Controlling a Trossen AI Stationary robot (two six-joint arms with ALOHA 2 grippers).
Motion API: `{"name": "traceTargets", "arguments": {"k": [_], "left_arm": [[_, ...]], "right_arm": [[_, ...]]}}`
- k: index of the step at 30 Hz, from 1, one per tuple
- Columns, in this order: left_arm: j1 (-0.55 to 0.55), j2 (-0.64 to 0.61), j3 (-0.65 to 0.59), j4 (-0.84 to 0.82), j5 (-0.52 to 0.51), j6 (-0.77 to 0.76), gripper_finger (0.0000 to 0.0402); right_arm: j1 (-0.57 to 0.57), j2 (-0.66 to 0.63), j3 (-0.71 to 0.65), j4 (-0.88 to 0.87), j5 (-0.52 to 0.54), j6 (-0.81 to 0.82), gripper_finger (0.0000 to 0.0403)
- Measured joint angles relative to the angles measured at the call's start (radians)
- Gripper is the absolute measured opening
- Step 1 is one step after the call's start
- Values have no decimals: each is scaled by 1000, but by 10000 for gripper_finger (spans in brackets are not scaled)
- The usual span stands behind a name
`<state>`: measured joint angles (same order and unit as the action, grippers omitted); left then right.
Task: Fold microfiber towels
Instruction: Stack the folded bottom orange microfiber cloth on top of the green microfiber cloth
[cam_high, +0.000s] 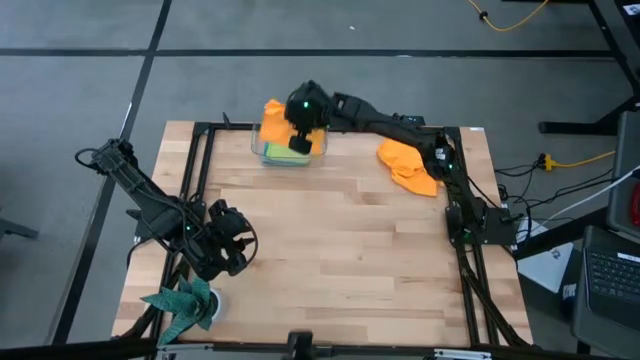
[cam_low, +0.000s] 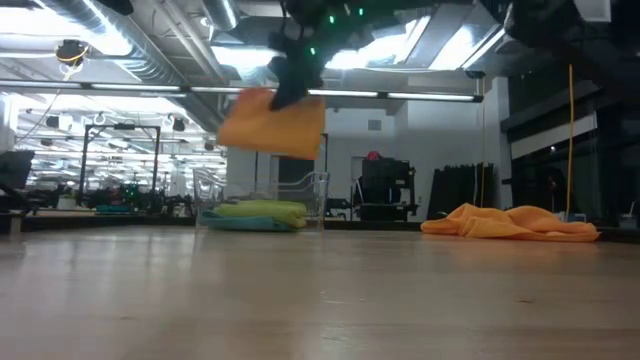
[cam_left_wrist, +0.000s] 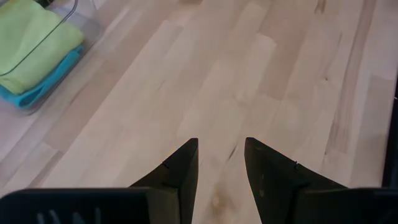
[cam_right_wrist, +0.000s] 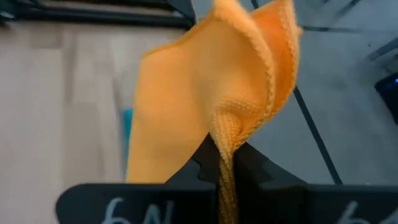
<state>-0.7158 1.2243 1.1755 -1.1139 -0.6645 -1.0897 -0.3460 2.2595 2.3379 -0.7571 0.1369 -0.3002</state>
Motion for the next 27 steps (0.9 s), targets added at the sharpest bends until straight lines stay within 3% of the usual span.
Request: {"name": "traceTargets", "arguments": {"k": [9,16,27], "left_arm": [[0,0,0,-3,-14,0,123],[0,0,0,-4,-15,0,123],[15,0,0,-3,-15,-2,123]], "right_arm": [[-105,92,0,41,-125,-78,17],[-89,128,0,38,-242,-78,17],[-65,151,-13,42,-283,-69,17]]}}
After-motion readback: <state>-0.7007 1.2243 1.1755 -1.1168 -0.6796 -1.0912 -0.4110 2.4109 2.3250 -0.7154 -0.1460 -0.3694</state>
